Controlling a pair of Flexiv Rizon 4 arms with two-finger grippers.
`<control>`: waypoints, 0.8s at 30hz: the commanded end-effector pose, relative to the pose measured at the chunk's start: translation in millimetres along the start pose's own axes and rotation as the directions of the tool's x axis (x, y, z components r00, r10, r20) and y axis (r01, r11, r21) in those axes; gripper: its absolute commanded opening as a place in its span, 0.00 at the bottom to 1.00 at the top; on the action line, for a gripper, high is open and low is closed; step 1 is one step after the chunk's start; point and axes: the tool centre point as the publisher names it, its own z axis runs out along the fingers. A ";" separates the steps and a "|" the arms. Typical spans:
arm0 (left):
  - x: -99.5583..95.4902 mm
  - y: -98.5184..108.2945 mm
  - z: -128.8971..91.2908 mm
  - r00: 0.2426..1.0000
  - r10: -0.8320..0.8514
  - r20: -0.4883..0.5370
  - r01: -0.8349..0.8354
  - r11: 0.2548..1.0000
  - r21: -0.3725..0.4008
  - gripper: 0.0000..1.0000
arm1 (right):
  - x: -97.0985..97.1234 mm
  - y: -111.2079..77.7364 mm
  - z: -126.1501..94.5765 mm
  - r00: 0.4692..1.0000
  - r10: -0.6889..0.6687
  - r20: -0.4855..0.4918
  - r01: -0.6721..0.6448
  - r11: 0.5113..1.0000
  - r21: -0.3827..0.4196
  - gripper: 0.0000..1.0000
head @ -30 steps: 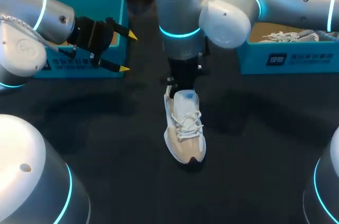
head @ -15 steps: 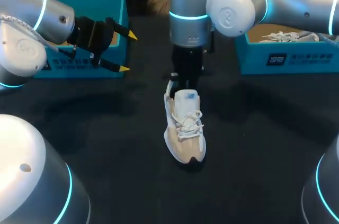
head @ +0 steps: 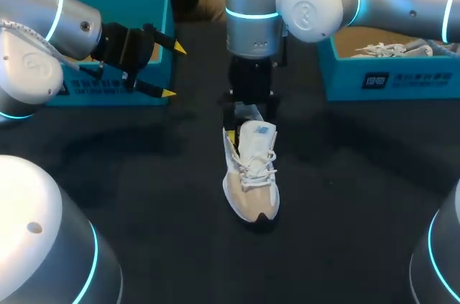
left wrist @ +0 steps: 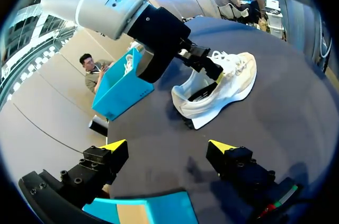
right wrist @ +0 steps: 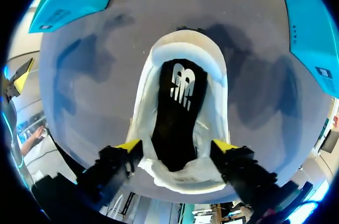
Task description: Take the shoe out of the shoebox, open the shoe tongue, remove and reinsert the insole, then place the shoe into the shoebox
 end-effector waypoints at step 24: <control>0.7 -0.5 -0.7 1.000 0.000 0.000 0.000 1.000 -0.002 1.00 | 7.3 -17.5 -25.4 0.996 0.062 0.068 -0.057 0.996 -0.071 1.00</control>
